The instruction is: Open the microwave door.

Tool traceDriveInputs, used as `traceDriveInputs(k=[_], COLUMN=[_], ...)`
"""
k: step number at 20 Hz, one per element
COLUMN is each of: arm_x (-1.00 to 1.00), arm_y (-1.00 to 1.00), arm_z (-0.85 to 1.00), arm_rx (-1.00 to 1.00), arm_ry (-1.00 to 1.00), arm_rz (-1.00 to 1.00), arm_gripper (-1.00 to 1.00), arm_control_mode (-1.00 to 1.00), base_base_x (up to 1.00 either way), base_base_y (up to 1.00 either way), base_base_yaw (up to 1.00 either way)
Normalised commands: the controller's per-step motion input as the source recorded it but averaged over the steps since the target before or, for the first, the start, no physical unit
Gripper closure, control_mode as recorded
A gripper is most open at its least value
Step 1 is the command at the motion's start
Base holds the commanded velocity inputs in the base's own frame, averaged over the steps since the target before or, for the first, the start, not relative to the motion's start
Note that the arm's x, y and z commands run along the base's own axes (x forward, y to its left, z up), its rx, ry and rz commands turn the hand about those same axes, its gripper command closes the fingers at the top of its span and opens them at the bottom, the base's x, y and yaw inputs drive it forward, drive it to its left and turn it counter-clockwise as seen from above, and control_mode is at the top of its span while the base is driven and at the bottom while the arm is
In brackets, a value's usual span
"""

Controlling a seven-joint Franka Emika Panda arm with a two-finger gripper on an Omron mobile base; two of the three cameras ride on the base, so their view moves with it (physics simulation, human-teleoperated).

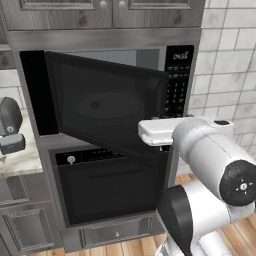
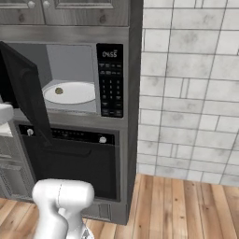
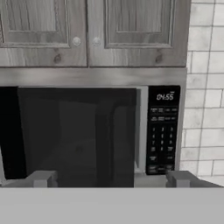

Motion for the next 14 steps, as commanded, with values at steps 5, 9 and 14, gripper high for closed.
traceDriveInputs(k=[5, 9, 14], arm_x=[-0.51, -0.04, 0.0], arm_y=[-1.0, -1.0, -1.0], arm_z=[0.22, 0.11, 0.0], arm_rx=[0.16, 0.41, 0.54], arm_ry=[0.04, 0.1, 0.33], arm_rz=[0.0, 0.11, 0.11], arm_gripper=[-1.0, -1.0, -1.0], arm_control_mode=[-1.0, -1.0, -1.0], base_base_x=[0.0, 0.0, 0.0], base_base_y=[0.0, 0.0, 0.0], base_base_yaw=[0.0, 0.0, 0.0])
